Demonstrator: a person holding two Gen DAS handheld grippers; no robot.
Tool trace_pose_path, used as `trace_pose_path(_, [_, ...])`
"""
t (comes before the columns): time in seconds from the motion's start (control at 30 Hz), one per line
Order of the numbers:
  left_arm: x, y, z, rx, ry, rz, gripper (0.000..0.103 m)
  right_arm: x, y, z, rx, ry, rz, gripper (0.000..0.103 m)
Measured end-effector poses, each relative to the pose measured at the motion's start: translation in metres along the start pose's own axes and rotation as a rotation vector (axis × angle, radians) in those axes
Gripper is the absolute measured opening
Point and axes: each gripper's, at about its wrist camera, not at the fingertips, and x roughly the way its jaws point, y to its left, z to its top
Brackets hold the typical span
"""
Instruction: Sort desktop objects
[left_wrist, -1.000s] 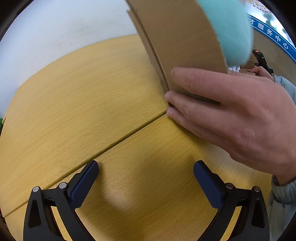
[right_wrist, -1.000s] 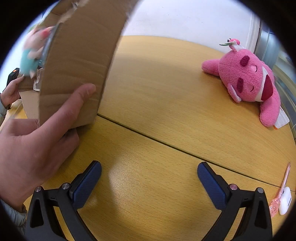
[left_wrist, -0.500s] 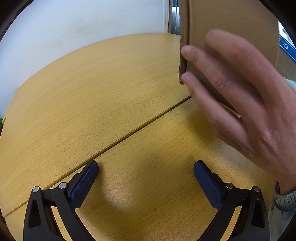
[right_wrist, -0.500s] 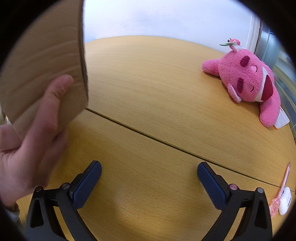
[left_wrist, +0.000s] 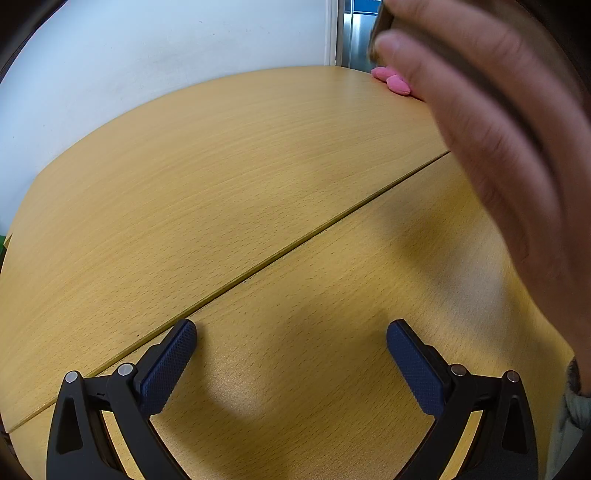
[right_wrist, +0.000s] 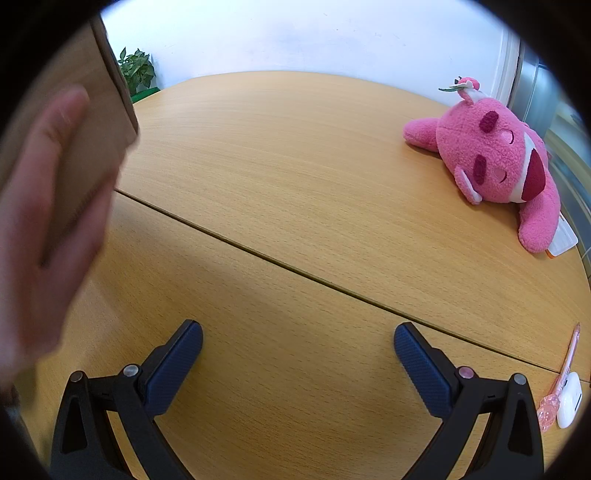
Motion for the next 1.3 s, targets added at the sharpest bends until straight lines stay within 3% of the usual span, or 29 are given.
trace_pose_path(0.73, [-0.025, 0.015, 0.031, 0.000, 0.000, 0.000, 0.103, 0.010, 0.003, -0.002, 0.001, -0.002, 0.001, 0.103])
trace_pose_path(1.3, [-0.030, 0.011, 0.035, 0.000, 0.000, 0.001, 0.103, 0.009, 0.003, -0.002, 0.001, -0.003, 0.001, 0.103])
